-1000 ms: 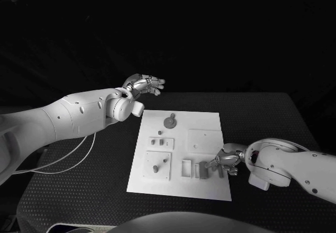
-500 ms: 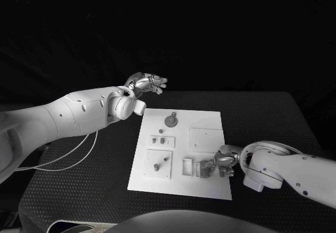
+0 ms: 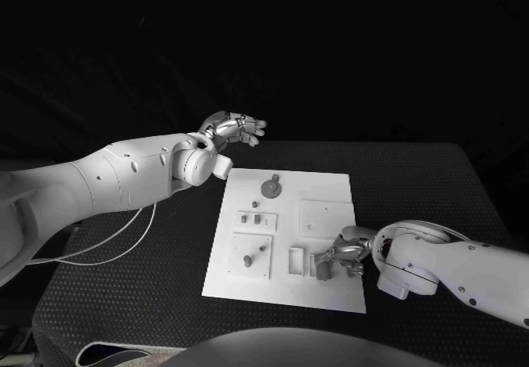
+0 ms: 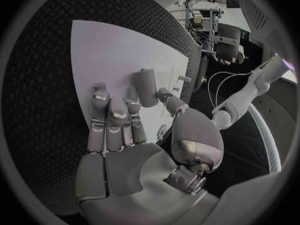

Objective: Assemble the parts on the task board

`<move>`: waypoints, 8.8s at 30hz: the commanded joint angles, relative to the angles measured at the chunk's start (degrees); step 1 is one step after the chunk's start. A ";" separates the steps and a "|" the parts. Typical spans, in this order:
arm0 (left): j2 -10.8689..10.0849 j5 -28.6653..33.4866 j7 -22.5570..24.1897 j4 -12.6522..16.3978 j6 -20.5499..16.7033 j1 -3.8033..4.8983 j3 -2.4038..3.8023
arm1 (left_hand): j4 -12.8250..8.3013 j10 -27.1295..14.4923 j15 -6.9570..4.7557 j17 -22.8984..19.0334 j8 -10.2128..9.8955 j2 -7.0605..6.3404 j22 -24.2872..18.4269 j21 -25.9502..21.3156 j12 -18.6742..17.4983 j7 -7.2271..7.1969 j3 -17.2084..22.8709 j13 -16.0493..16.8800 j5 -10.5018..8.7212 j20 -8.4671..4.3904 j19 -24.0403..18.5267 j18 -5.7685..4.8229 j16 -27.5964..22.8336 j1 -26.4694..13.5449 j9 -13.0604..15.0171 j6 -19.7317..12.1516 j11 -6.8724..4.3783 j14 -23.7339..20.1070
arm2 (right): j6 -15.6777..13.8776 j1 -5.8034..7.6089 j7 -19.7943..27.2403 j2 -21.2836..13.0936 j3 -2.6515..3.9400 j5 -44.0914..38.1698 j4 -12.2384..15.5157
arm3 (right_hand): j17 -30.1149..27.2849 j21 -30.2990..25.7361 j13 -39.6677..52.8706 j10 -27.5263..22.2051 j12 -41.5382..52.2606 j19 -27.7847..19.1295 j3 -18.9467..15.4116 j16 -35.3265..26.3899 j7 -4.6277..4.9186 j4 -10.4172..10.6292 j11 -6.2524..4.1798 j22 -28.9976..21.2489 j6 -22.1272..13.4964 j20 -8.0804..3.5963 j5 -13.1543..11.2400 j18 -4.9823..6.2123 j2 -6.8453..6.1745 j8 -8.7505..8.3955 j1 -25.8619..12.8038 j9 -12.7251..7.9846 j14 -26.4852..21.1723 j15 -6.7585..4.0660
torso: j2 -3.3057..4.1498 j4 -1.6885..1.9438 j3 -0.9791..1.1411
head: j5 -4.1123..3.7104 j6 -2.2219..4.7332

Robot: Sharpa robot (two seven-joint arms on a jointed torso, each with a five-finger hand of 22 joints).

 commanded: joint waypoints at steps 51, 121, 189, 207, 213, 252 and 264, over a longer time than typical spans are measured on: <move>0.21 0.24 0.19 0.29 0.47 0.07 0.03 | 0.24 -0.41 0.16 0.30 0.37 0.12 0.25 -0.36 0.71 0.09 -0.20 0.07 0.08 0.31 0.19 0.64 -0.33 -0.15 -0.08 -0.40 0.29 0.34 | -4.11 3.91 -2.43 5.21 -1.14 12.36 -0.97 | -0.53 1.41 1.11 2.89 -0.67 -0.12 5.35 0.19 -0.84 -3.57 -0.86 -0.12 4.98 0.29 -0.13 1.13 3.49 0.47 1.30 0.05 0.82 -0.69 | 0.10 -0.01 -0.05 | 0.04 0.03; 0.26 0.25 0.10 0.02 0.63 0.06 0.03 | 0.41 -0.70 0.18 0.60 0.33 0.13 0.45 -0.59 1.13 0.10 -0.15 0.09 0.13 0.31 0.23 0.63 -0.53 -0.19 -0.18 -0.62 0.30 0.33 | -5.45 2.05 7.54 4.82 -1.12 3.09 -0.91 | -0.92 1.56 2.43 1.88 -1.88 -1.09 1.15 -0.17 -0.51 -4.22 -0.56 -1.17 3.76 0.08 -0.26 1.13 -0.70 -0.52 -0.82 0.45 -0.08 -0.54 | 0.11 -0.19 0.02 | 1.29 -0.52; 0.22 0.27 0.02 -0.12 1.05 0.04 0.02 | 0.55 -0.95 0.19 0.83 0.35 0.26 0.60 -0.76 1.41 0.13 -0.18 0.09 0.10 0.32 0.27 0.61 -0.68 -0.30 -0.23 -0.72 0.34 0.35 | -5.54 -0.77 33.61 7.17 -1.08 -53.56 -3.28 | -1.06 1.71 1.43 -16.36 3.62 -14.86 16.77 5.26 -4.52 -6.59 1.83 1.10 -9.24 7.60 -0.28 1.13 -4.88 -3.15 35.55 -0.41 -18.30 2.78 | 0.13 -0.23 -0.06 | 2.01 -1.38; 0.14 0.27 -0.05 -0.07 1.08 0.04 0.01 | 0.61 -1.01 0.19 0.88 0.35 0.29 0.64 -0.81 1.48 0.13 -0.20 0.09 0.06 0.32 0.28 0.61 -0.72 -0.36 -0.25 -0.74 0.35 0.35 | -7.96 -2.10 34.26 8.21 -1.07 -54.94 -4.97 | -2.52 2.73 0.40 -16.99 6.12 -15.85 16.03 7.34 -3.61 -6.49 2.00 0.94 -6.72 8.07 -0.28 1.13 -4.29 -1.27 34.73 -0.24 -19.65 3.22 | 0.15 -0.22 0.00 | 2.37 -1.67; 0.13 0.27 -0.08 -0.09 1.08 0.04 0.01 | 0.62 -1.02 0.19 0.90 0.36 0.30 0.65 -0.82 1.51 0.13 -0.20 0.09 0.05 0.33 0.29 0.61 -0.73 -0.37 -0.25 -0.74 0.35 0.35 | -8.35 -2.32 34.95 8.34 -1.07 -54.54 -5.22 | -3.17 3.26 -0.21 -16.87 6.88 -15.69 15.09 8.20 -2.33 -6.74 1.79 0.83 -4.24 7.89 -0.29 1.13 -3.55 -0.03 33.88 -0.06 -19.62 3.05 | 0.14 -0.19 0.00 | 2.42 -1.78; 0.01 0.27 -0.34 -0.07 1.21 0.05 0.01 | 0.62 -1.19 0.20 1.02 0.38 0.28 0.73 -0.94 1.65 0.12 -0.18 0.08 0.03 0.33 0.27 0.61 -0.85 -0.33 -0.27 -0.77 0.37 0.30 | -10.06 -2.33 33.90 7.55 -1.06 -51.32 -4.94 | -7.46 3.47 -4.22 -18.17 8.76 -16.06 11.13 10.57 -2.30 -7.48 1.59 -0.81 -5.54 7.49 -0.28 1.13 -3.63 -2.19 30.63 -1.22 -21.10 2.62 | 0.11 -0.20 -0.03 | 2.43 -1.89; 0.02 0.27 -0.36 -0.11 1.20 0.05 0.01 | 0.61 -1.24 0.21 1.05 0.40 0.28 0.75 -0.97 1.68 0.11 -0.17 0.07 0.02 0.33 0.26 0.61 -0.87 -0.29 -0.28 -0.77 0.38 0.29 | -10.39 -2.33 33.92 7.21 -1.06 -52.03 -4.77 | -7.90 3.52 -4.58 -18.61 9.28 -16.42 14.48 11.06 -2.48 -7.17 1.87 -0.85 -4.56 7.87 -0.28 1.13 -3.43 -1.51 33.03 -1.26 -21.58 2.91 | 0.11 -0.25 0.02 | 2.45 -1.89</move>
